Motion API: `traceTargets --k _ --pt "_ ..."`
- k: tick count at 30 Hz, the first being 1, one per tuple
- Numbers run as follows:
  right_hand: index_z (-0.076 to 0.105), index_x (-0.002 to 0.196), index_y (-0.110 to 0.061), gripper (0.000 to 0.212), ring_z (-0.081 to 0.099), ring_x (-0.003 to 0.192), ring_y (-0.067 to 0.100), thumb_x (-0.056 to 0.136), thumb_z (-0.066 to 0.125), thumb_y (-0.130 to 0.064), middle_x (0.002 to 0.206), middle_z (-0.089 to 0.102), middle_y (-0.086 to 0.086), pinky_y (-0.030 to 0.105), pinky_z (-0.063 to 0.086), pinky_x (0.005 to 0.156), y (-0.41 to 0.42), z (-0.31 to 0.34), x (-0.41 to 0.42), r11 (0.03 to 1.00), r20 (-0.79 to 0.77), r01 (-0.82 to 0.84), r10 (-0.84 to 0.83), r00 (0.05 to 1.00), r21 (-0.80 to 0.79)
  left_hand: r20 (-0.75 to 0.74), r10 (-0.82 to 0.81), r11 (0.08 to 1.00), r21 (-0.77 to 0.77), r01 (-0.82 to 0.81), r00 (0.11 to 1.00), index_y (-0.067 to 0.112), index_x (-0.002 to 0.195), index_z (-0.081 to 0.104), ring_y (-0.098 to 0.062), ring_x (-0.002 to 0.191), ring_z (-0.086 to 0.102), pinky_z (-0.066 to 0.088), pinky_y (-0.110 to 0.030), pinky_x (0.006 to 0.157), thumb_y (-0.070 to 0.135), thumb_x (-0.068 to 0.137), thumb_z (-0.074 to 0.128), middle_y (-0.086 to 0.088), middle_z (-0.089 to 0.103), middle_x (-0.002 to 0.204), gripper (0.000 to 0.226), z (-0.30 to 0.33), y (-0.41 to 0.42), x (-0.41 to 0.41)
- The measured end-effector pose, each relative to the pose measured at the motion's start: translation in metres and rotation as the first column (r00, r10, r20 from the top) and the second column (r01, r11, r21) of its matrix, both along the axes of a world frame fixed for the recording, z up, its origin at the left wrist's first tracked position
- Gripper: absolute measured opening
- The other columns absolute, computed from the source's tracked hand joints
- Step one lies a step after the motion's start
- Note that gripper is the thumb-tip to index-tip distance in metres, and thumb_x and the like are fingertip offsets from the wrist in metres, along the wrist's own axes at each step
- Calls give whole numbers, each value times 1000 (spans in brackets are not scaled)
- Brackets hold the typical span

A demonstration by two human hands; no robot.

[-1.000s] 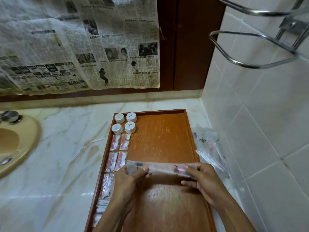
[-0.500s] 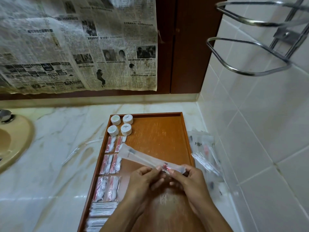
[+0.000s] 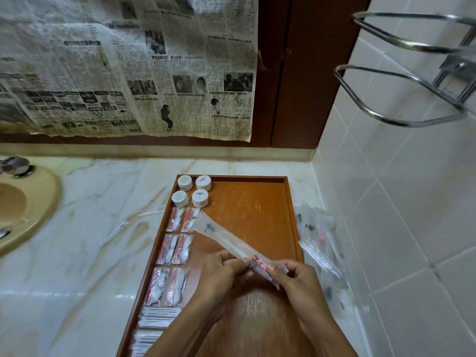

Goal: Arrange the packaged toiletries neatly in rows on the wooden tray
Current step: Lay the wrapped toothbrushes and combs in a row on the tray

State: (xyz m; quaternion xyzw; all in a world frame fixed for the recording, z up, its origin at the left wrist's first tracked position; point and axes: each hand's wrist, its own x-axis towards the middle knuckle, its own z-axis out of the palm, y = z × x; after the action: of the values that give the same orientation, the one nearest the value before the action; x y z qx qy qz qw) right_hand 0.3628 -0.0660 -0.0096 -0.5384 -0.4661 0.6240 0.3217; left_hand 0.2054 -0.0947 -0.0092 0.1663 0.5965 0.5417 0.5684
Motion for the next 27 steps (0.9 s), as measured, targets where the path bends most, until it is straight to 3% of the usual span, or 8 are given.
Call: traceTargets --k 7,10,12,17,20,23,27 --pt "75 79 -13 15 60 60 6 90 66 -15 65 68 2 14 47 58 2 3 -4 998 44 -57 56 997 28 4 82 996 -36 -82 997 -10 82 65 -23 66 68 59 -24 60 -2 81 72 -22 71 77 11 -7 4 2" --pt "72 86 -10 10 64 64 17 91 66 -16 74 71 14 23 52 56 4 5 -2 993 -22 -103 102 995 -57 43 129 991 -42 -127 991 -3 74 64 -25 70 69 58 -24 58 -4 80 72 -24 70 80 10 -7 4 3" --pt "70 87 -5 10 66 65 21 87 70 -15 79 71 20 24 52 53 5 7 -2 988 -70 -123 117 991 -91 89 152 988 -51 -148 984 -7 80 66 -27 74 71 58 -24 57 -3 79 73 -26 71 86 8 -8 4 3" --pt "71 78 2 37 60 56 18 65 81 -31 69 68 22 24 49 58 5 8 -2 995 -53 -101 101 993 -4 175 109 994 -46 -103 978 -6 88 71 -29 80 71 59 -26 64 0 84 69 -25 71 88 8 -8 3 5" --pt "72 74 -2 20 59 58 20 72 82 -20 67 66 23 29 49 61 5 4 -2 998 -48 -64 65 997 12 165 47 999 -24 -44 985 0 89 74 -30 86 72 59 -30 70 9 85 71 -24 72 93 10 -6 1 7" --pt "72 72 -2 10 61 59 17 76 79 -8 65 67 17 23 52 60 5 0 -2 999 -47 -38 38 998 2 198 -14 1000 28 9 980 -1 101 68 -36 87 72 59 -35 69 11 77 80 -25 72 95 29 -4 -2 9" --pt "73 76 -4 6 65 69 20 78 77 -7 79 70 22 27 53 65 3 -2 -3 995 -75 -74 68 995 -74 60 13 1000 18 -14 998 -1 100 62 -34 79 73 58 -33 63 3 70 83 -19 73 85 37 -2 0 9"
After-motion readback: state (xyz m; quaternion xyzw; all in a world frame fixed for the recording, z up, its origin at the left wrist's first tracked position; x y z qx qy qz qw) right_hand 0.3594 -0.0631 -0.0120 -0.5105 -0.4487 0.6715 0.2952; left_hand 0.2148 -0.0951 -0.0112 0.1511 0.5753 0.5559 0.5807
